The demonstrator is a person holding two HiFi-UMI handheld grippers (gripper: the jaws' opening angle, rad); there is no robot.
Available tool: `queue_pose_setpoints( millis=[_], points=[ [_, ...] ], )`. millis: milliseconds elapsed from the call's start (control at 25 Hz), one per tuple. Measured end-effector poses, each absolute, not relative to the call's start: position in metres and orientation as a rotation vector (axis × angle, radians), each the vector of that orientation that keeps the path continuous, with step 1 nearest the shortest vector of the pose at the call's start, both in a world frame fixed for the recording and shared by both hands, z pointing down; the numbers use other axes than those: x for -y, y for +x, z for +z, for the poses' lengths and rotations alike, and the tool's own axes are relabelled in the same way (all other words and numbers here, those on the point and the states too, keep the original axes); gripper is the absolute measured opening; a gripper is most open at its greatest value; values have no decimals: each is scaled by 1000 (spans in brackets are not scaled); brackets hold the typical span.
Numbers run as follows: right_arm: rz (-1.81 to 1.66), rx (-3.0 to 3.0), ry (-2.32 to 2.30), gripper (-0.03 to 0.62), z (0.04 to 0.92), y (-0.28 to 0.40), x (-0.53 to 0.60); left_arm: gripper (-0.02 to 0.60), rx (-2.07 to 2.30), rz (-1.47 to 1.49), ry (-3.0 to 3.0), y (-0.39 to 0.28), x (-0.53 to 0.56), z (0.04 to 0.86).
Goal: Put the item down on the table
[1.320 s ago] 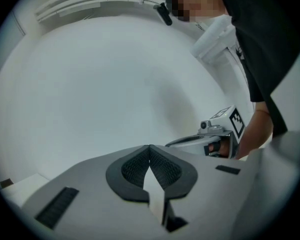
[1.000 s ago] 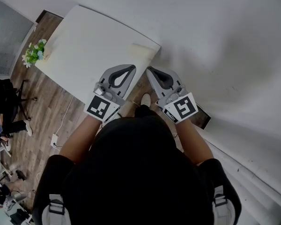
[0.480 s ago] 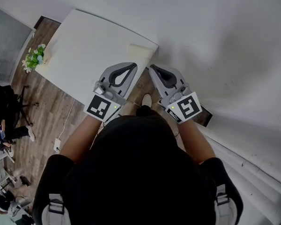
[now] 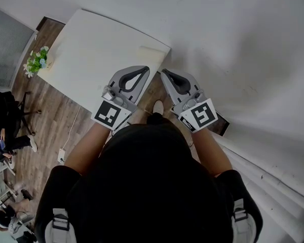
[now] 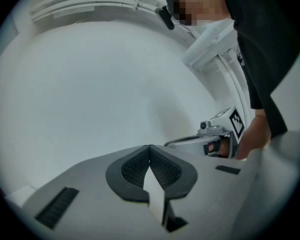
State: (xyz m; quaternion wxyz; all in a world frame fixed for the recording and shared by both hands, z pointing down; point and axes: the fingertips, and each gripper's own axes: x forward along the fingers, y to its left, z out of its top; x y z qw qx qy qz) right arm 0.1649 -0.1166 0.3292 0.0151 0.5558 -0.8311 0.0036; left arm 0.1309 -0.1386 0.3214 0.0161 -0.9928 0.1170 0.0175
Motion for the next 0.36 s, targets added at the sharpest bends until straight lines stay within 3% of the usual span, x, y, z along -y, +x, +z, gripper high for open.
queue_pose_setpoints(
  millis=[360],
  points=[
    [18,2584,1736,3,331,169,115,-6,-364,53,-3087,135,136,323]
  ],
)
